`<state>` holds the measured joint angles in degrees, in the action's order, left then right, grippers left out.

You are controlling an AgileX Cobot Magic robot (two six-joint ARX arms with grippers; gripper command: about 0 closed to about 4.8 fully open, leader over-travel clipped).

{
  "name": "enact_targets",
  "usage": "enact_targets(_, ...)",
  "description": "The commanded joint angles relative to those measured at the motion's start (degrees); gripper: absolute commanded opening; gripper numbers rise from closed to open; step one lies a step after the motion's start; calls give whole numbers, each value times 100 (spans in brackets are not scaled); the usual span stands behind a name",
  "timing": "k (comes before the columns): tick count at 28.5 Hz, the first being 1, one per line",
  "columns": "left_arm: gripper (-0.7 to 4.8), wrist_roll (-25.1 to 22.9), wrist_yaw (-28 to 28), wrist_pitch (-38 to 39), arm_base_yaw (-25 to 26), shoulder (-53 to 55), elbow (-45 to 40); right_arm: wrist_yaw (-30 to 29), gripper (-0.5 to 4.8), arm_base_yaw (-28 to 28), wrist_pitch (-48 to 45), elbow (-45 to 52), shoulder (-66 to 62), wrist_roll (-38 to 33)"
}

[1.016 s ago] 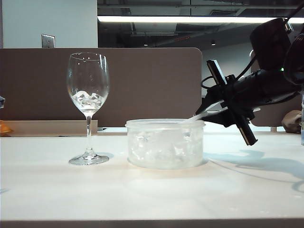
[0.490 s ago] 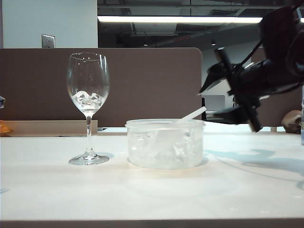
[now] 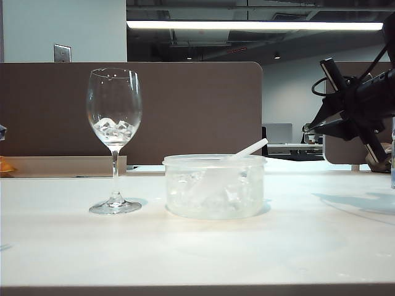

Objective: Pick up an ice shovel filled with ice cubes and pour the ice from the shovel into the glass.

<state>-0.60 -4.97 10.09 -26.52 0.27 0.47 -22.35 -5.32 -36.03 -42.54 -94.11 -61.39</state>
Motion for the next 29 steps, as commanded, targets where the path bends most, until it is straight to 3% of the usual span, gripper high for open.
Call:
enact_targets(1,29,-24,-22,-2,7,7,-2,-31,-4,4,-153,-17,20,59)
enact_targets(6,29,-24,-22,-2,7,7,-2,-280,-5,4,-157,-20,26,321)
enact_targets(11,29,-26,-20,-2,7,7,-2,-442,-5,-98,210,-17,186,1956)
enact_targets(16,29,-24,-33,-4,382,7,-2,354,-5,-245,1189,-17,769,3388)
enact_targets(20,29,-24,-22,-4,1335,7,-2,1075,-5,-468,2009,-4,1364,4645)
enact_targets(24,29,-24,20,7,1770,4,-2,1471,-5,-697,2127,120,1744,4986)
enact_targets(29,29,-24,20,9,1945,4,0,2017,-5,-1023,2122,496,2328,5005)
